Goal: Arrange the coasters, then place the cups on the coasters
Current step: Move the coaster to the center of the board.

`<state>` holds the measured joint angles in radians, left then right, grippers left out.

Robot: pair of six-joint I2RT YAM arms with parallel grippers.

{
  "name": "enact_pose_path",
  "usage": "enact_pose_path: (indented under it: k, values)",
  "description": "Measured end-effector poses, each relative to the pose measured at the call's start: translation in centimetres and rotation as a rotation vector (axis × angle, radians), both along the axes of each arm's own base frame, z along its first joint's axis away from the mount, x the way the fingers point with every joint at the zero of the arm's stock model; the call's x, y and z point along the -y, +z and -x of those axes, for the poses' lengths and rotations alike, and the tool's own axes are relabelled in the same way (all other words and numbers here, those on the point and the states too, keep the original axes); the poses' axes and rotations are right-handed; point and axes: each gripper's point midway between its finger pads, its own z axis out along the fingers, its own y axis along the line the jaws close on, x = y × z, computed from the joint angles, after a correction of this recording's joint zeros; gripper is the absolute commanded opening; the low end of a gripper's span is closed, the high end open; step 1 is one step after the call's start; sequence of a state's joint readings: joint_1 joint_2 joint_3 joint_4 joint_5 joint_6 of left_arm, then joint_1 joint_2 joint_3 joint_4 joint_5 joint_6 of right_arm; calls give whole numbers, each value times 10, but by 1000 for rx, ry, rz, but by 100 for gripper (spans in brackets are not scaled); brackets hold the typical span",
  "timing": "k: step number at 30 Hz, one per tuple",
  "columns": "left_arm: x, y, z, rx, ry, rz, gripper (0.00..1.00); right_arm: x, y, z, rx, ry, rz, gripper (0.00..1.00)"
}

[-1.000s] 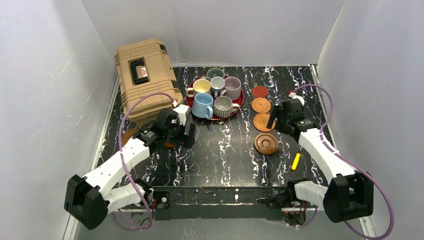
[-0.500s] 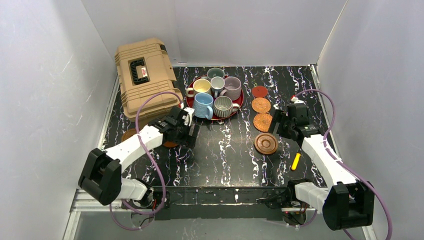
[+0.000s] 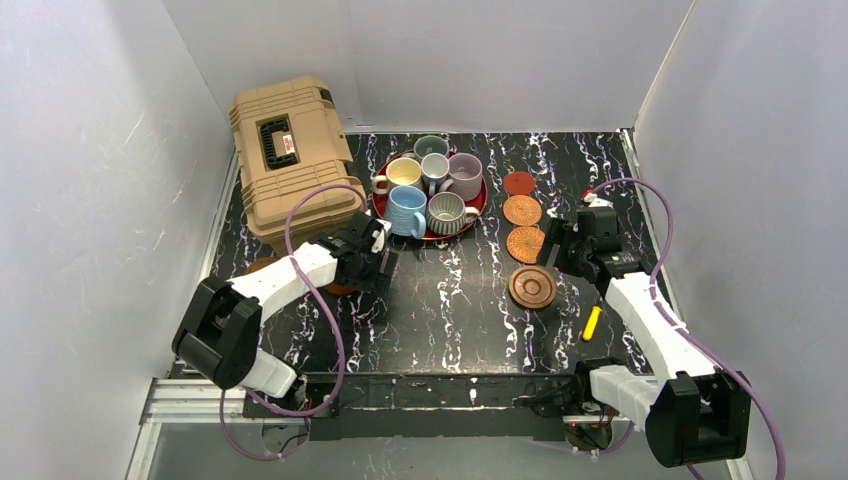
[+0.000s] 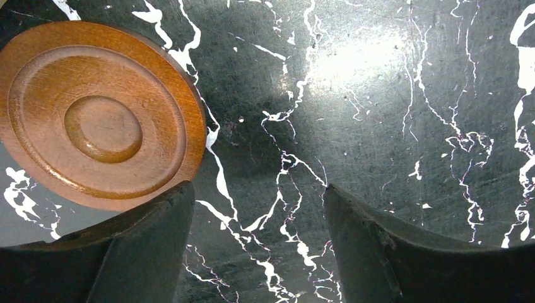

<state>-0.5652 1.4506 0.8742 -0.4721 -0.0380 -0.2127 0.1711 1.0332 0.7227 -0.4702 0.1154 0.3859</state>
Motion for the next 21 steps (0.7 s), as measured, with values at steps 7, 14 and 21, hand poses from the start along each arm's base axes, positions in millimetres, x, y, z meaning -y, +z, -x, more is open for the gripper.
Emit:
enact_pose_path:
  k: [7, 14, 21]
  values:
    - [4, -2, -6, -4, -4, -4, 70, -3, 0, 1, -2, 12, -13, 93]
    - [4, -12, -6, -34, -11, -23, 69, -4, 3, 1, 7, 15, -18, 93]
    - [4, -15, -4, -49, -13, -25, 69, -7, 7, 3, 21, 25, -36, 98]
